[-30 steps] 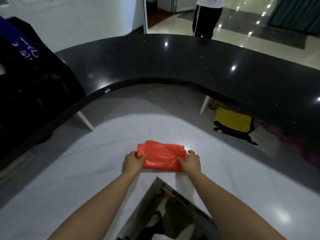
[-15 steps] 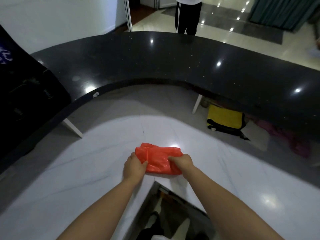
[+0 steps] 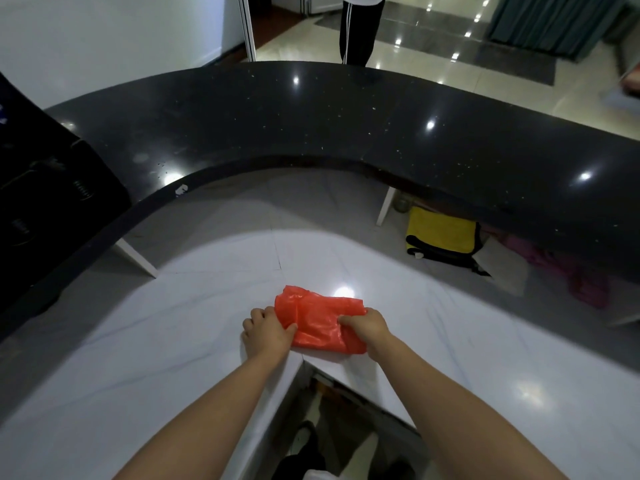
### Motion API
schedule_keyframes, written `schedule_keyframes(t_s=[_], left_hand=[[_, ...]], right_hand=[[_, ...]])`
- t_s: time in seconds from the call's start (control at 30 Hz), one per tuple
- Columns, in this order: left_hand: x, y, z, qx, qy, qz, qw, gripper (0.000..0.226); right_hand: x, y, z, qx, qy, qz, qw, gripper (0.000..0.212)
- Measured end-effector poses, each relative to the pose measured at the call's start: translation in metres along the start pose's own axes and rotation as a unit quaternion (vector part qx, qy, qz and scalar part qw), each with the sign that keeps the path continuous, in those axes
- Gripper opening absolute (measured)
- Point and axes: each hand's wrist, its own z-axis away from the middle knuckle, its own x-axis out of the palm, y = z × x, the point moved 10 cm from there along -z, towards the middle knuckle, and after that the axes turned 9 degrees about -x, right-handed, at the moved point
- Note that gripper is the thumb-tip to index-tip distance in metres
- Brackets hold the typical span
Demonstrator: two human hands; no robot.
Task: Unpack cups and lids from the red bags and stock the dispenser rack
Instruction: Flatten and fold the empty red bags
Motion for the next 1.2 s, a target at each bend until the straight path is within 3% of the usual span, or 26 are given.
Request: schedule_keyframes(t_s=[0.13,0.23,0.33,0.43,0.57,0.67,0.77,0.9,0.97,1.1,1.2], left_hand=[[0.005,0.011,0.0,0.024,-0.007,0.02,0.999,0.071],[0.008,0.03,0.001,0.055,-0.016,0.057,0.997,0.089],[0.0,0.07,0.009,0.162,0.013,0.079,0.984,0.1],[-0.001,0.137,0.039,0.366,0.029,-0.011,0.93,0.098],[0.023,0.212,0.095,0.508,-0.086,-0.109,0.85,0.092],[0.049,0.245,0.14,0.498,-0.208,-0.121,0.833,0.063],[0.081,0.264,0.194,0.469,-0.31,-0.082,0.823,0.029],[0.13,0.276,0.271,0.375,-0.419,0.023,0.827,0.029],[0.159,0.277,0.315,0.327,-0.468,0.064,0.818,0.035],[0.215,0.28,0.414,0.272,-0.525,0.096,0.801,0.04],[0.252,0.287,0.487,0.259,-0.543,0.103,0.792,0.037]], right_hand=[[-0.014,0.005,0.004,-0.008,0.004,-0.005,1.0,0.012],[-0.036,-0.007,0.01,-0.074,0.025,0.021,0.997,0.021],[-0.069,-0.02,0.019,-0.124,0.05,0.062,0.989,0.021],[-0.105,-0.027,0.033,-0.149,0.063,0.08,0.984,0.018],[-0.153,-0.027,0.061,-0.141,0.025,0.072,0.987,0.021],[-0.202,-0.018,0.09,-0.141,0.035,0.049,0.988,0.025],[-0.262,0.01,0.125,-0.143,0.1,0.012,0.985,0.03],[-0.349,0.087,0.187,-0.104,0.254,-0.077,0.959,0.068],[-0.373,0.138,0.218,-0.045,0.268,-0.146,0.951,0.08],[-0.397,0.214,0.275,-0.009,0.234,-0.24,0.942,0.063],[-0.43,0.263,0.316,-0.011,0.28,-0.296,0.913,0.038]])
